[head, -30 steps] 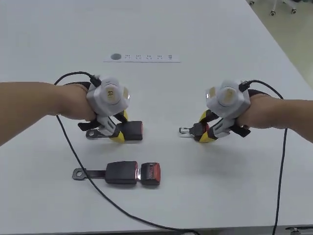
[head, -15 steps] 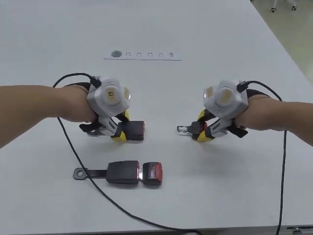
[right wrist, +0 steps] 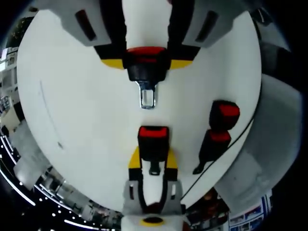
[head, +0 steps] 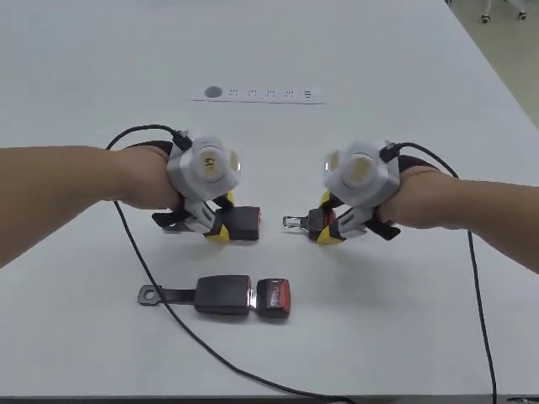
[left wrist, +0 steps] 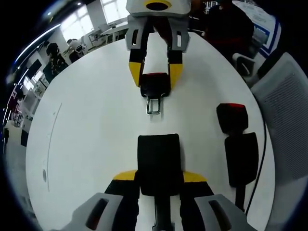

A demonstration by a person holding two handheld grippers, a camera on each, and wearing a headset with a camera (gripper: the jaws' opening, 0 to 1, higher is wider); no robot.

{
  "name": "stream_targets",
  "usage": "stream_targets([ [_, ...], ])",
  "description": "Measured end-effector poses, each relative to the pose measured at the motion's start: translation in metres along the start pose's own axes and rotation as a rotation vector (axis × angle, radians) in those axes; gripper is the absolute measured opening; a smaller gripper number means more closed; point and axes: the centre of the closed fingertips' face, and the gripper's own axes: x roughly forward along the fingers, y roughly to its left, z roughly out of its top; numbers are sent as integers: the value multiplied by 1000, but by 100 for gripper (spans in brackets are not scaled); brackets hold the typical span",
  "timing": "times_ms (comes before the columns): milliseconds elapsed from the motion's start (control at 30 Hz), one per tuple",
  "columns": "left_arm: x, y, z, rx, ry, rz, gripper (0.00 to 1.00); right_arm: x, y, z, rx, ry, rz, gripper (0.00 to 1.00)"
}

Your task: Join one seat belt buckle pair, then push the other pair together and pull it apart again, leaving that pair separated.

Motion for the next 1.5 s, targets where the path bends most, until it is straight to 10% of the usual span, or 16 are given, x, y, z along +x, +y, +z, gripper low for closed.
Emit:
stream_targets([
  [367, 3, 0, 0, 1, 11, -5, 32, 13, 4, 27, -5, 5, 10, 31],
  [1500, 2, -1, 0, 14, -13, 1, 31, 19, 7, 43, -24, -64, 27, 28],
])
